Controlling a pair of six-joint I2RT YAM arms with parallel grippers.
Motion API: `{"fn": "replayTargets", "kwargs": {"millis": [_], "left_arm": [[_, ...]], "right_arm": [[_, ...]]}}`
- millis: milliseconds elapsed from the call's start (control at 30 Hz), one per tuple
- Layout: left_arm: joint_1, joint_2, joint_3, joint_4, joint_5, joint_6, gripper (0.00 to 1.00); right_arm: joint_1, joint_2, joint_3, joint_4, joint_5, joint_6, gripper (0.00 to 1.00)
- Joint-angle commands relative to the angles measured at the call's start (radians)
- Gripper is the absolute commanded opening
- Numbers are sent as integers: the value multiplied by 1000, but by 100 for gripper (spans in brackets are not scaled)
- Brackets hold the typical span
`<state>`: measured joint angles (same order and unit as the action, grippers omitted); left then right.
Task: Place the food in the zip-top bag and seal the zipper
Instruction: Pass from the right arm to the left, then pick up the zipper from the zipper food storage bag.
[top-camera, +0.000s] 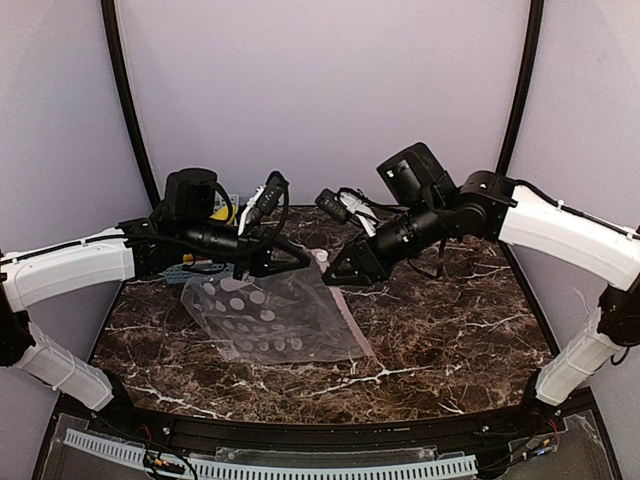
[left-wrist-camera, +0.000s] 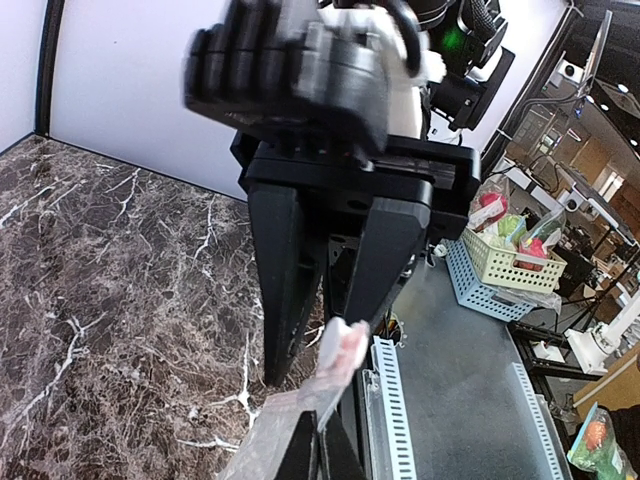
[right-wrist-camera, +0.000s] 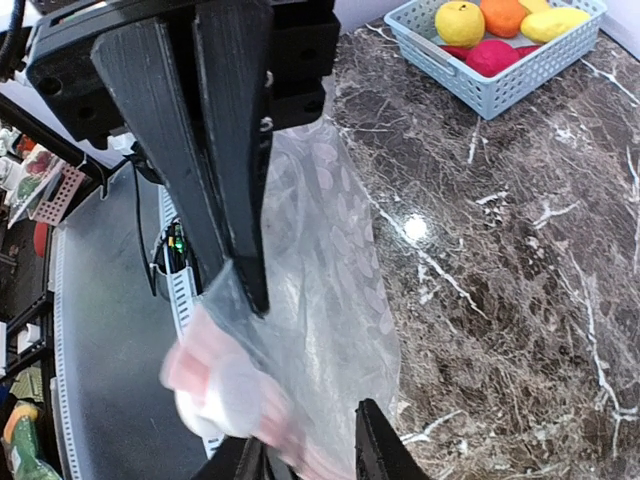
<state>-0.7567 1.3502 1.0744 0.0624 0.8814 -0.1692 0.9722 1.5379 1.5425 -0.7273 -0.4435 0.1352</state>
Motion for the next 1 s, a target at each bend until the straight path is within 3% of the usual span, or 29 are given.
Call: {"fn": "replayTargets", "kwargs": {"millis": [0,133,333,667,967], "left_arm": [[-3,-20,11,-5,-4,18,1],[-2,-32,13,-13,0,26,1],[1,-25,21,-13,35,15,1],[2,-29,23,-27,18,23,1],[3,-25,22,-32,10,24,1]], "right_arm": [[-7,-97,-66,100,67,17,40],[-11,-208,-185,270,98,55,58],[-7,-320,-368,614,58,121,63],[13,-233,-311,606,19,83,55],[40,-176,-278,547,43,55,42]]}}
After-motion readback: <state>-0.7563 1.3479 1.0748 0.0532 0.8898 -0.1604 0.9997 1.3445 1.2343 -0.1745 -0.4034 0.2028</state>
